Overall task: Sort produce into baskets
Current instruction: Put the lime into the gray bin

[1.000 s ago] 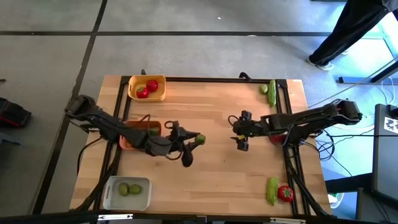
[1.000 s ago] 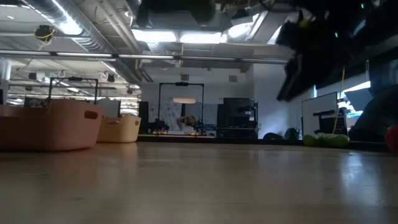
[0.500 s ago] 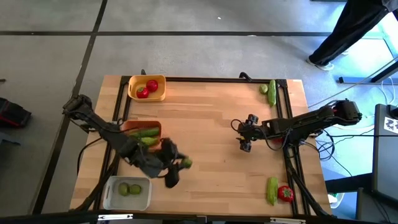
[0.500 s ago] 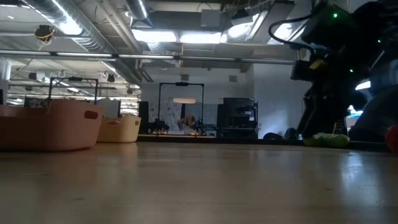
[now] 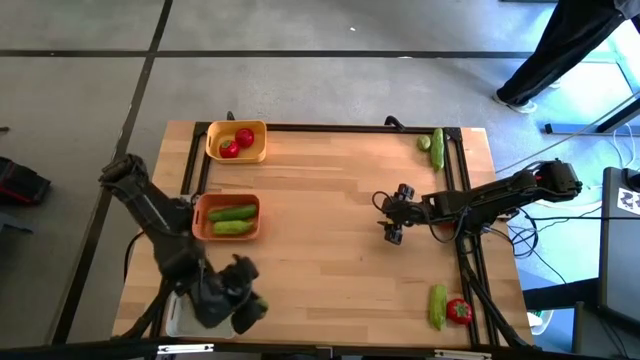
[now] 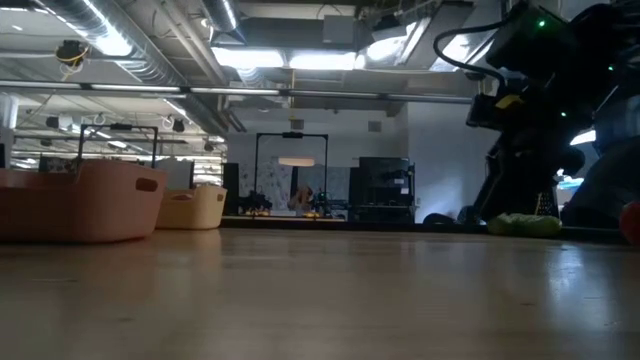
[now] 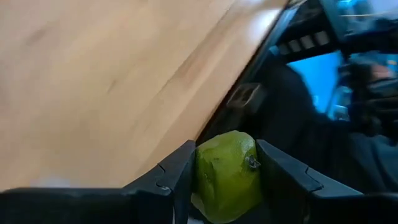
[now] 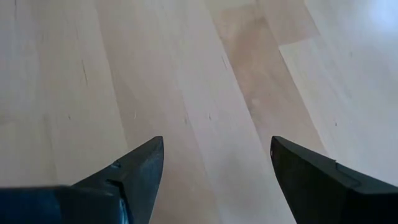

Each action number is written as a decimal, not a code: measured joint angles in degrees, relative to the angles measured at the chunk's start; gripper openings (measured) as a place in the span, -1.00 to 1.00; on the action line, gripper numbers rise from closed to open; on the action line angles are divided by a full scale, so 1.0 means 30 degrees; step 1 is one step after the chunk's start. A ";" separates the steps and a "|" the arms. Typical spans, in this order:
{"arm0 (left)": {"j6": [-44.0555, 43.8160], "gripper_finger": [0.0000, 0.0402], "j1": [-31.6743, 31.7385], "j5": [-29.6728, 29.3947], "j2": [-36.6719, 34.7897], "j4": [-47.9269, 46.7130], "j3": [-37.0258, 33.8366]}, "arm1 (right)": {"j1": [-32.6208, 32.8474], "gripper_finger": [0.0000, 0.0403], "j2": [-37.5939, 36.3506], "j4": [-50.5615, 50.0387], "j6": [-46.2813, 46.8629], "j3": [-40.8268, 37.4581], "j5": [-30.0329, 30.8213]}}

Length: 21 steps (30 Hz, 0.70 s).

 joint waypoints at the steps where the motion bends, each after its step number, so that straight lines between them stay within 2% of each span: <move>1: -0.1101 -0.28 -0.0371 0.0028 0.0042 -0.0594 0.0000 | 0.0000 0.41 0.0000 0.0000 -0.0093 0.0000 0.0000; 6: -0.6029 -0.28 -0.2075 0.0396 0.0365 -0.3468 0.0000 | 0.0000 0.41 0.0000 0.0036 -0.0261 0.0000 0.0372; 10: -0.8978 -0.28 -0.3101 0.1869 0.0926 -0.5678 -0.0007 | 0.0000 0.41 0.0006 0.0125 -0.0628 0.0000 0.0381; 15: -1.0588 -0.28 -0.3832 0.3726 0.1839 -0.8332 -0.0015 | 0.0000 0.41 0.0007 0.0531 -0.1020 0.0000 0.0390; 21: -1.1537 -0.28 -0.4125 0.3932 0.2711 -1.0119 -0.0036 | 0.0000 0.41 0.0007 0.0780 -0.1172 0.0000 0.0401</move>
